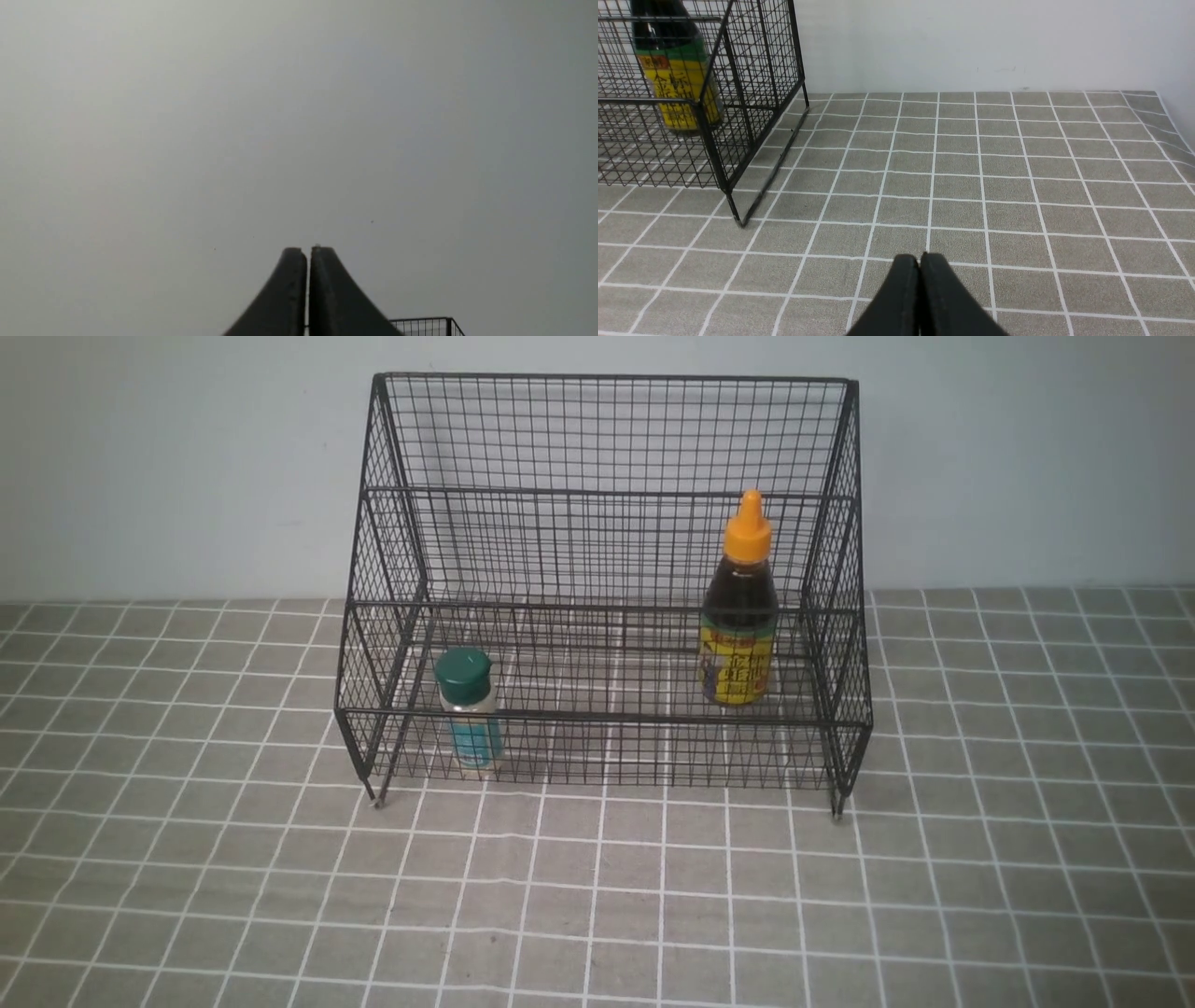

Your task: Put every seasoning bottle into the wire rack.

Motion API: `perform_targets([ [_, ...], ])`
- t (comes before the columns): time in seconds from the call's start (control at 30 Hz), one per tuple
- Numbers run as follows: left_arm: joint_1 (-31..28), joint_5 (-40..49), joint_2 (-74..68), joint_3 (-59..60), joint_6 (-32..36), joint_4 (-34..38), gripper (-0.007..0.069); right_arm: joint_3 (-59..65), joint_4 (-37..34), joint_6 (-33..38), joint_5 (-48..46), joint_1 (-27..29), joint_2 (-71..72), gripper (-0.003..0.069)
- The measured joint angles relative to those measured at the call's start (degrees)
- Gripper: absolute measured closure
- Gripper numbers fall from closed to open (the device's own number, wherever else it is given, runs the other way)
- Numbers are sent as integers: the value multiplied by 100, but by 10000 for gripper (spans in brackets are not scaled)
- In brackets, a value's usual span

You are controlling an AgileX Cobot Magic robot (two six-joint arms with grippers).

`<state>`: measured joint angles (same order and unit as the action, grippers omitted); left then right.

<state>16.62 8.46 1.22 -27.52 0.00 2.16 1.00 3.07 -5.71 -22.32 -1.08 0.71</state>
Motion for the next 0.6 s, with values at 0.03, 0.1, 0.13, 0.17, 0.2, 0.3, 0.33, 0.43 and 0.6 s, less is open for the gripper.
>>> perform_targets([
  [0.03, 0, 98, 0, 0, 33, 0, 631, 0, 0, 0, 0, 0, 0, 673],
  [0.1, 0, 328, 0, 0, 87, -16, 631, 0, 0, 0, 0, 0, 0, 673],
  [0.13, 0, 450, 0, 0, 110, -37, 631, 0, 0, 0, 0, 0, 0, 673],
  [0.17, 0, 486, 0, 0, 116, -45, 631, 0, 0, 0, 0, 0, 0, 673],
  [0.2, 0, 795, -1, 6, 129, -110, 631, 0, 0, 7, 0, 0, 0, 673],
  [0.3, -29, 1058, -5, 152, 155, -145, 631, 0, 0, 70, 0, 0, 0, 673],
  [0.33, -39, 1063, -5, 190, 155, -145, 631, 0, 0, 70, 0, 0, 0, 673],
  [0.43, -354, 1077, -5, 784, 202, -150, 631, 0, 0, 70, 0, 0, 0, 673],
  [0.6, -1083, 956, -5, 2203, 392, -150, 631, 0, 0, 70, 0, 0, 0, 673],
])
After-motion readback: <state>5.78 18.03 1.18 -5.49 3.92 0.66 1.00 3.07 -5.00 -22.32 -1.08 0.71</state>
